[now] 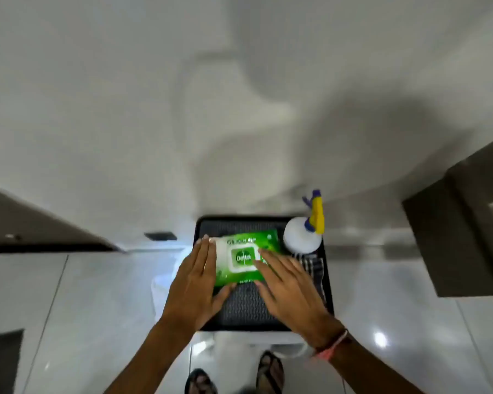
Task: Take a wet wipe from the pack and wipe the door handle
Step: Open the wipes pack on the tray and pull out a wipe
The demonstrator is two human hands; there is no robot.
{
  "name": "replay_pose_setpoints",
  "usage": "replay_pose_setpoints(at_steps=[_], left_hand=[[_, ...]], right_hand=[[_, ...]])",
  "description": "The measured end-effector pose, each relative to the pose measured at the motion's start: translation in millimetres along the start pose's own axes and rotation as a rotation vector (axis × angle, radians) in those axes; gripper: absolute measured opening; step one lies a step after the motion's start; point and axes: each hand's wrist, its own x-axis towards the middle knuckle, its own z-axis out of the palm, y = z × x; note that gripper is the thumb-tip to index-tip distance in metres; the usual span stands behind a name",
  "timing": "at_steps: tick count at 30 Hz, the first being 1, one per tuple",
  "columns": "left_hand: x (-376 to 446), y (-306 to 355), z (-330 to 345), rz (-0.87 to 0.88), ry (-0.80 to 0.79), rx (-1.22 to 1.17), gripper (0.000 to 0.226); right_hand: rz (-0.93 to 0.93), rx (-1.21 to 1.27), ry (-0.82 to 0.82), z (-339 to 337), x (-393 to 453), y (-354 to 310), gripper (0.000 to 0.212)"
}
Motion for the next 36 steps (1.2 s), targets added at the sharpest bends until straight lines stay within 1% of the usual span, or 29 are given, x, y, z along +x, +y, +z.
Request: replay_pose_setpoints(at_steps=[3,4,6,10,12,17,19,20,21,24,26,27,28,29,31,32,33,34,36], left_hand=[[14,-22,68,-0.037,-0.231,-0.053,0.099],[20,-25,82,-0.025,-0.251,-0.044,0.100],[26,-22,106,0.021,-0.222,0.021,0.099],[23,-20,136,-0.006,-0.215,0.108,0.104],[19,-20,145,-0.015,-0.194,0.088,0.105],[15,-23,150,-0.005,-0.155,0.097,0.108],[15,-23,150,-0.009,-0.147,0.088,0.110],[15,-22,151,-0.010,-0.144,0.080,0.111],[14,-22,151,-0.013,-0.145,0.083,0.112],[15,-23,151,-0.025,-0.153,0.088,0.113],[15,-21,150,-0.027,-0.170,0.085,0.113],[15,-21,148,-0.023,-0.176,0.081,0.112],[15,-21,147,-0.023,-0.176,0.073,0.110],[16,-21,145,-0.028,-0.171,0.059,0.106],[19,-20,138,-0.051,-0.162,0.018,0.094],[23,-19,133,-0.062,-0.147,0.004,0.085],[27,-17,129,-0.072,-0.117,-0.003,0.072],[32,-16,124,-0.088,-0.082,-0.011,0.059],[45,-13,116,-0.141,-0.022,-0.040,0.045]], right_hand=[[-0.037,0.004,-0.137,62,24,21,0.036],[-0.053,0.000,-0.157,73,32,28,0.038],[-0.084,-0.039,-0.214,91,39,35,0.041],[-0.201,-0.197,-0.203,113,46,48,0.039],[-0.325,-0.340,-0.199,121,47,49,0.037],[-0.703,-0.569,-0.117,126,61,63,0.026],[-0.800,-0.631,-0.102,125,66,66,0.016],[-0.834,-0.639,-0.123,125,67,65,0.013],[-0.845,-0.634,-0.143,124,68,64,0.015],[-0.758,-0.512,-0.114,109,82,59,0.019],[-0.623,-0.335,-0.087,95,99,59,0.018],[-0.526,-0.242,-0.080,90,108,60,0.022],[-0.384,-0.140,-0.070,87,114,61,0.025],[-0.197,-0.013,-0.048,87,118,62,0.027],[0.147,0.267,0.033,93,116,62,0.028],[0.252,0.349,0.091,99,111,61,0.030],[0.316,0.366,0.138,106,103,61,0.031],[0.362,0.361,0.149,114,94,60,0.032],[0.426,0.360,0.098,131,74,56,0.027]])
